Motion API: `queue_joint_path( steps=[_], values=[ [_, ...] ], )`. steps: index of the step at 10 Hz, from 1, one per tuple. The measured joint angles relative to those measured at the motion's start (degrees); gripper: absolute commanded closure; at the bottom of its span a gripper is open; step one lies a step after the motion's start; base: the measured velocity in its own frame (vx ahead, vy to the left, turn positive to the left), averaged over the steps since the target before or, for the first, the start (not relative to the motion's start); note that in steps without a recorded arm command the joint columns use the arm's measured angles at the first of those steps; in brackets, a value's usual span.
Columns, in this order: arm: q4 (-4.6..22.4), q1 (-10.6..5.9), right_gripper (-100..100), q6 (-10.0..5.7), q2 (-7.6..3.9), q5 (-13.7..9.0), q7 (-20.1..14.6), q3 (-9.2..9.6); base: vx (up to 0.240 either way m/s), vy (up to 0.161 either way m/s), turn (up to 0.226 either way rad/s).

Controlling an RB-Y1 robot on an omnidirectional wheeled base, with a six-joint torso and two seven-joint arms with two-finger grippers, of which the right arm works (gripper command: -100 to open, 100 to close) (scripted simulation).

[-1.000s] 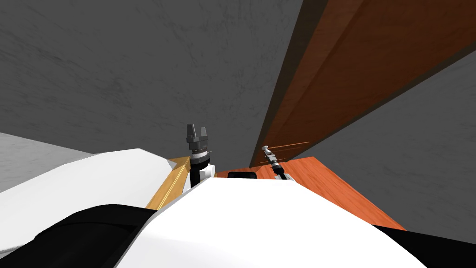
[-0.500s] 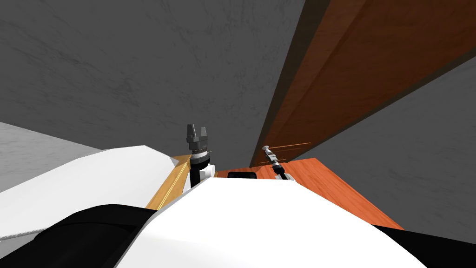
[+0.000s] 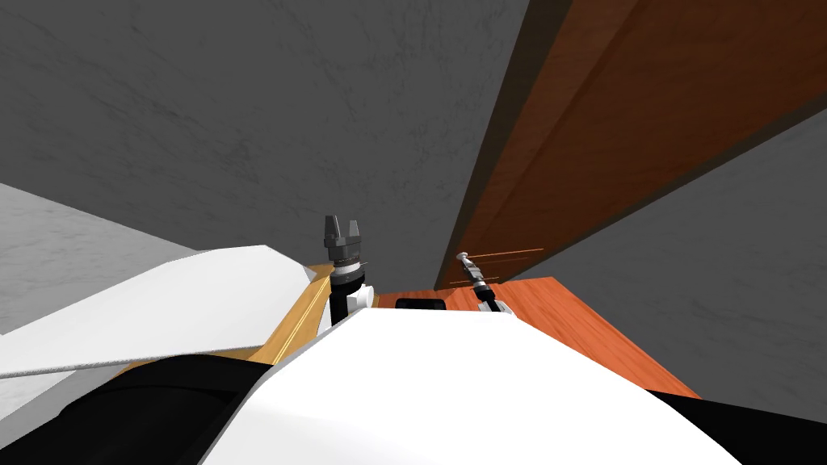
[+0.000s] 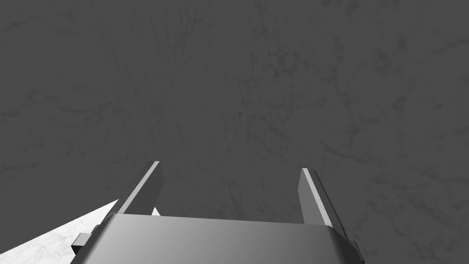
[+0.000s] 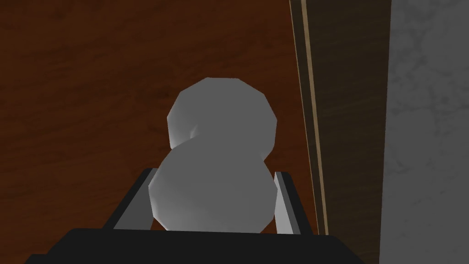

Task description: Pull the door open

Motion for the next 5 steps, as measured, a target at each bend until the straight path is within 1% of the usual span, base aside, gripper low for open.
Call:
queue_joint_path(
  steps=[1,4,5],
  values=[
    [1.1,-0.57,100,-0.49,-0.13,-0.37,-1.02,0.03,-0.024,-0.005,0.039],
    [0.84,-0.48,100,-0.3,-0.42,-1.78,-5.08,0.43,-0.029,-0.01,0.053],
    [0.76,-0.45,100,-0.26,-0.48,-2.32,-6.49,0.59,-0.037,-0.016,0.104]
  ],
)
